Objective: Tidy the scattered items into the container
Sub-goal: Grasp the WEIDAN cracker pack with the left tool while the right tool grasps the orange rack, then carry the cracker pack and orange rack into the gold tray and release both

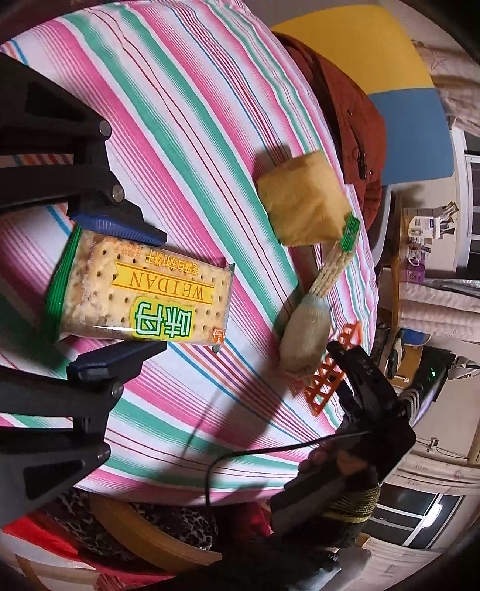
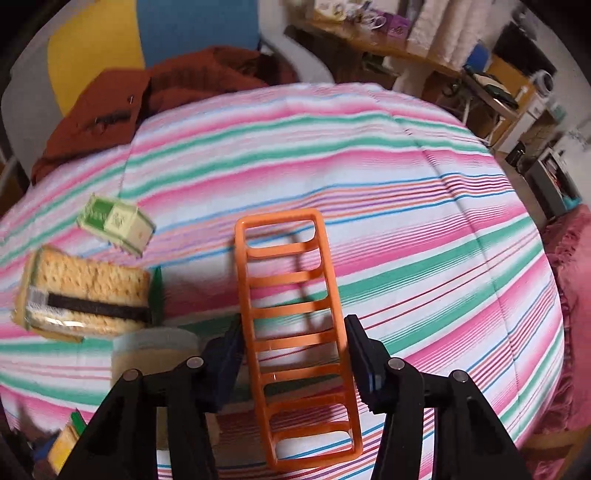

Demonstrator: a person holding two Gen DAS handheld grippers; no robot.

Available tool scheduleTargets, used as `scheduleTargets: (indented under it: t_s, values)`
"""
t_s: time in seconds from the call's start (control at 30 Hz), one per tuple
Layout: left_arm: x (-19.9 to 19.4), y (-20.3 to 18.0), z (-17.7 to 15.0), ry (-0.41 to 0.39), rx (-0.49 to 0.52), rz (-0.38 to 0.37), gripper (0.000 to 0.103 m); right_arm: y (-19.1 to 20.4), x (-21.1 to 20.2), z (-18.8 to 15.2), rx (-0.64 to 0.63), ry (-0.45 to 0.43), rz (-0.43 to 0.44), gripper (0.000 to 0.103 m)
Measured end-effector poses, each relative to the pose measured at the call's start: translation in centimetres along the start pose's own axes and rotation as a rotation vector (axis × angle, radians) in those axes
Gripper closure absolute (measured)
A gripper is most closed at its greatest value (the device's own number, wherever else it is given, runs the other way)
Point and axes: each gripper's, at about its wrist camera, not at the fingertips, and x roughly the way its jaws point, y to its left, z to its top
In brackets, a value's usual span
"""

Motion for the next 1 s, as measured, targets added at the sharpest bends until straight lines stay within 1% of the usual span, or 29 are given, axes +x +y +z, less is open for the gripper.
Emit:
scheduleTargets:
  t_s: [0.13,0.27,0.33,0.4,0.5,0.53,0.57,0.63,0.77,0.87,0.93,1.0]
  values:
    - [-1.7,0.1,-0.8,-0.01,-0.007,0.008,0.052,-0.8,-2.1,-0.6,0.062,-0.07,0.011,0.05]
    - [-4.7,0.6,-1.6,-0.062,-0.007,0.017,0.052,-1.4,-5.4,-2.6,0.098,-0.177,0.018,0.05]
    - [-5.8,0.7,-1.7,-0.076,-0.013,0.013,0.052,-1.4,-7.1,-3.9,0.114,-0.219,0.057,0.05]
    - [-7.0,1.0,-2.1,-0.096,-0.033,0.007,0.052,-0.7,-8.8,-4.7,0.105,-0.262,0.11,0.05]
    - [-9.0,1.8,-2.9,-0.129,-0.068,-0.005,0.052,1.9,-12.1,-6.7,0.043,-0.348,0.199,0.05]
    - [-9.6,2.1,-3.2,-0.139,-0.078,-0.002,0.052,3.0,-13.1,-7.5,0.017,-0.369,0.244,0.05]
    - [-10.4,2.4,-3.6,-0.148,-0.09,-0.001,0.052,4.3,-13.8,-8.4,-0.013,-0.384,0.288,0.05]
    - [-11.7,3.3,-4.5,-0.168,-0.115,0.004,0.052,6.5,-14.6,-9.9,-0.062,-0.402,0.342,0.05]
    - [-15.0,5.5,-6.9,-0.209,-0.183,0.06,0.052,11.9,-14.7,-12.7,-0.137,-0.381,0.461,0.05]
    - [-17.8,7.3,-8.9,-0.246,-0.238,0.106,0.052,15.9,-14.5,-14.1,-0.176,-0.369,0.537,0.05]
    - [-20.2,8.7,-10.5,-0.282,-0.272,0.16,0.052,18.8,-14.5,-14.8,-0.206,-0.361,0.597,0.05]
    - [-22.0,10.0,-11.9,-0.308,-0.305,0.197,0.052,21.7,-14.9,-15.6,-0.24,-0.36,0.654,0.05]
